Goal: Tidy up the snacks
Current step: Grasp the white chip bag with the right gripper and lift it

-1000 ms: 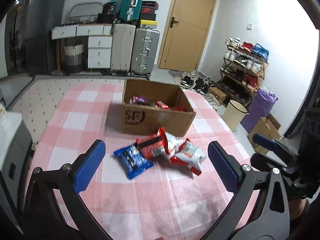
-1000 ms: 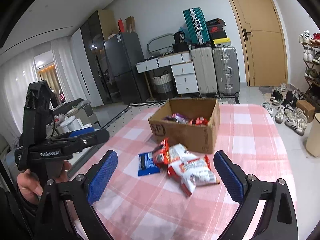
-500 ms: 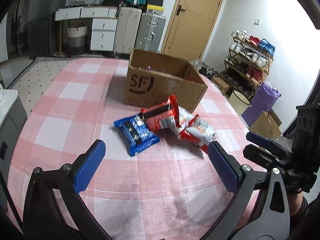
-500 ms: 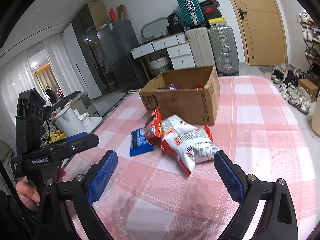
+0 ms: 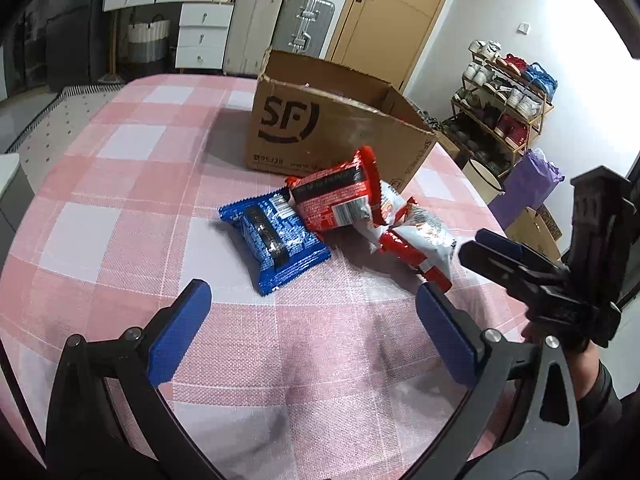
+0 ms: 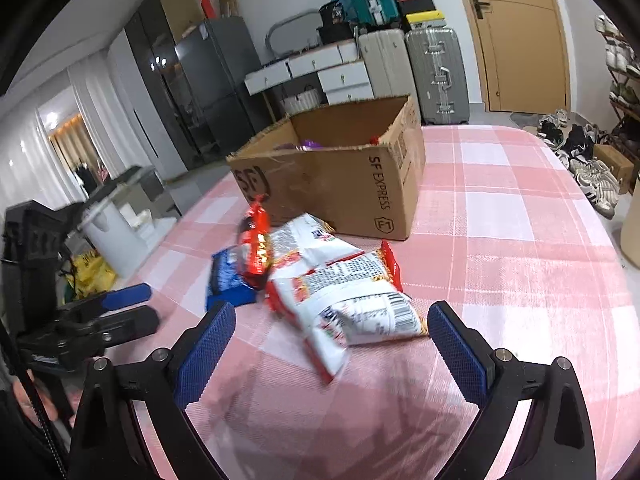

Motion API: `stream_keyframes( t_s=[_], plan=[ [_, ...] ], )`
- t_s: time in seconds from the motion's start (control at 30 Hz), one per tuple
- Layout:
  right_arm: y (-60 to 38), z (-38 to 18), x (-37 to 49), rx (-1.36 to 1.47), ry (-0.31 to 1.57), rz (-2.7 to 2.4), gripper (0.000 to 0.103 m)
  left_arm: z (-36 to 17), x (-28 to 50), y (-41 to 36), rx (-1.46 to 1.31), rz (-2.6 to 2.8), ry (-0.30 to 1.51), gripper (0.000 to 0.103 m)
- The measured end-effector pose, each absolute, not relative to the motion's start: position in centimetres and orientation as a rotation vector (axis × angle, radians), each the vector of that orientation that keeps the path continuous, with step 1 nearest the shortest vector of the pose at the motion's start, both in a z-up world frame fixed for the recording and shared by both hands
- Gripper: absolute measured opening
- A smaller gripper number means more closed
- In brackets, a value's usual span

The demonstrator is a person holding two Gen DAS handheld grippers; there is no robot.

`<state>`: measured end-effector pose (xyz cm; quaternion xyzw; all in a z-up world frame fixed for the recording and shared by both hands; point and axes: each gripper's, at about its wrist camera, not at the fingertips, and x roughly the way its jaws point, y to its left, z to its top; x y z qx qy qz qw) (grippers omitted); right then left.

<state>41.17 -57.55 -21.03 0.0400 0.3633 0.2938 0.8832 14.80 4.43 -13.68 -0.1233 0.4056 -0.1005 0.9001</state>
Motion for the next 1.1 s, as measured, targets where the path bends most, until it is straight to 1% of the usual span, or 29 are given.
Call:
stream_keyframes(
  t_s=[0.2, 0.37, 0.4, 0.47, 0.53, 0.63, 0.67, 0.8, 1.1],
  plan=[
    [-56.0, -22.2, 43.6, -0.023, 0.793, 0.631, 0.098, -14.8, 15.9, 4.9, -0.271, -0.197, 0.864, 0.102],
    [-55.2, -23.6, 45.0, -0.046, 0.841, 0.646, 0.098, -15.4, 16.3, 5.4, -0.281, -0.194, 0.877, 0.102],
    [-55.1, -23.8, 45.2, -0.052, 0.846, 0.645, 0.096, -15.5, 16.5, 5.5, -0.285, -0.188, 0.878, 0.102],
    [-54.9, -24.3, 45.6, -0.043, 0.860, 0.664, 0.087, -15.6, 16.5, 5.7, -0.292, -0.186, 0.878, 0.102],
    [-55.1, -24.5, 46.1, -0.016, 0.863, 0.680, 0.085, -15.6, 16.5, 6.0, -0.296, -0.181, 0.878, 0.102],
    [-55.6, -24.7, 46.4, 0.012, 0.865, 0.705, 0.065, -15.9, 16.6, 6.3, -0.299, -0.173, 0.879, 0.102],
    [-55.8, -24.8, 46.4, 0.020, 0.871, 0.710, 0.061, -16.0, 16.6, 6.3, -0.302, -0.172, 0.882, 0.102],
    [-55.9, -24.7, 46.0, 0.009, 0.865, 0.708, 0.058, -16.2, 16.8, 6.5, -0.319, -0.169, 0.892, 0.102],
    [-56.7, -23.9, 44.4, 0.072, 0.854, 0.713, 0.056, -15.6, 15.9, 6.6, -0.312, -0.156, 0.882, 0.102]
  ],
)
